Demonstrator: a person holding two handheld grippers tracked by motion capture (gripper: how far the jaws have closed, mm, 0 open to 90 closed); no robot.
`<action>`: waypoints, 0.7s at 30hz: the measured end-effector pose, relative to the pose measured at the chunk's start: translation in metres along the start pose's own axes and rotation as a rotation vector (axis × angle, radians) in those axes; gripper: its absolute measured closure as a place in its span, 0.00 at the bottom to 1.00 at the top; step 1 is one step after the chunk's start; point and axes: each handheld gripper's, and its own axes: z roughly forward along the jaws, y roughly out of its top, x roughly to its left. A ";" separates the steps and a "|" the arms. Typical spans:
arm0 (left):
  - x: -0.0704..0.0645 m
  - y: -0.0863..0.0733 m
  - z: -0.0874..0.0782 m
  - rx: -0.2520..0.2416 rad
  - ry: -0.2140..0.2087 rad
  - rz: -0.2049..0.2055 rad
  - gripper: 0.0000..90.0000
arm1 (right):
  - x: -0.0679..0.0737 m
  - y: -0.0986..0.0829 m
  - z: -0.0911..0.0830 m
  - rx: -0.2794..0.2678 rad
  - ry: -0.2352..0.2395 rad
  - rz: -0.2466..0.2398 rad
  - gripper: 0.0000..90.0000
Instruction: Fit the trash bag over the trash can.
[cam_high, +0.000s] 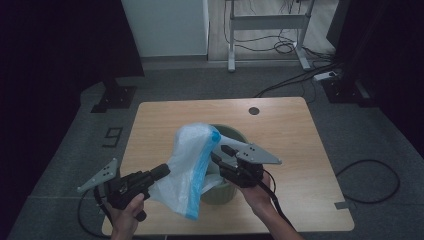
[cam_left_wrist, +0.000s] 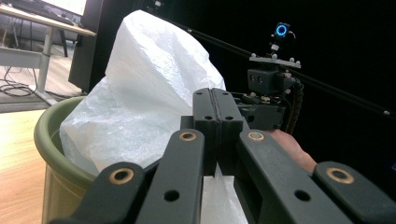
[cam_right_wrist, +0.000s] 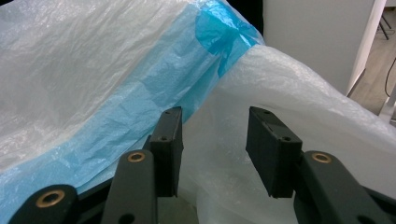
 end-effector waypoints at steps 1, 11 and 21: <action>0.000 0.000 0.000 0.002 -0.001 -0.001 0.99 | 0.000 0.000 0.001 -0.001 0.003 0.005 0.62; 0.003 -0.003 0.004 0.017 -0.019 -0.007 0.99 | 0.001 0.008 0.008 -0.008 0.032 0.035 0.63; 0.006 -0.004 0.004 0.019 -0.014 -0.011 0.99 | -0.003 0.011 0.018 -0.032 0.067 0.096 0.83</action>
